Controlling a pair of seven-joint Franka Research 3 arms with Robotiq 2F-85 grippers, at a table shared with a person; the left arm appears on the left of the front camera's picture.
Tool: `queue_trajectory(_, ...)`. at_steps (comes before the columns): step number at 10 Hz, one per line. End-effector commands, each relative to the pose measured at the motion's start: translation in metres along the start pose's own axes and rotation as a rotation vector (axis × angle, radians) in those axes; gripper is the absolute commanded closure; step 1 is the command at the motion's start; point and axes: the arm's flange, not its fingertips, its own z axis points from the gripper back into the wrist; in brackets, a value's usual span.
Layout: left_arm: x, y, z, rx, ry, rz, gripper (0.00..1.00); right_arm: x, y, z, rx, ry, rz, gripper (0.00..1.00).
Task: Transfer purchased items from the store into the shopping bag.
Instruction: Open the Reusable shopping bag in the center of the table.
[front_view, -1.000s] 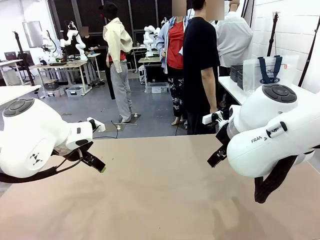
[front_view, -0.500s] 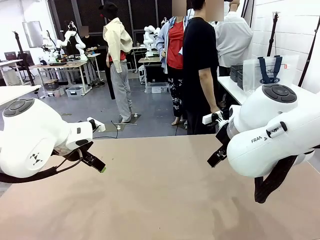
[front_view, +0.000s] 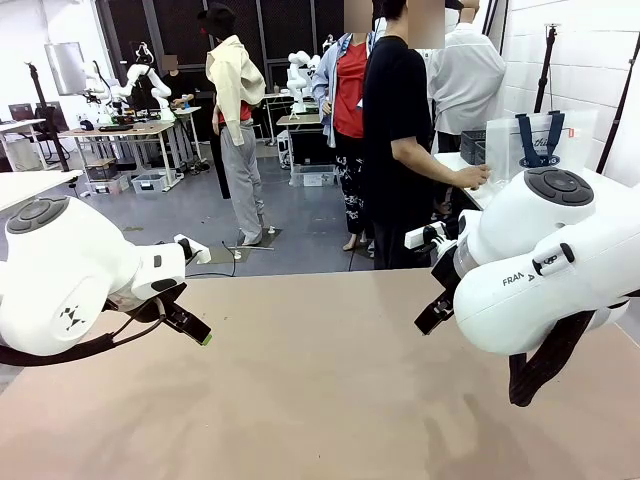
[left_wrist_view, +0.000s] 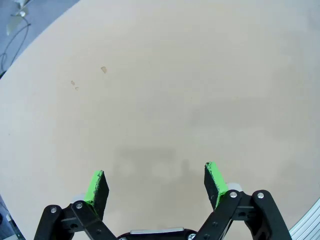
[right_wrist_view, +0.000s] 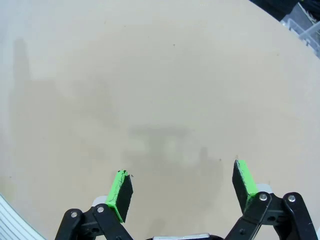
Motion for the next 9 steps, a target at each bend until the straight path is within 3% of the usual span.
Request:
queue_trajectory(1, -0.0002, 0.0007, 0.0, 0.0, 0.0, 0.001, 0.0, 0.0, -0.0001, 0.0, 0.0, 0.0, 0.0, 0.0)
queue_trajectory(9, -0.0002, 0.0007, 0.0, 0.0, 0.0, 0.001, 0.0, 0.0, -0.0001, 0.0, 0.0, 0.0, 0.0, 0.0)
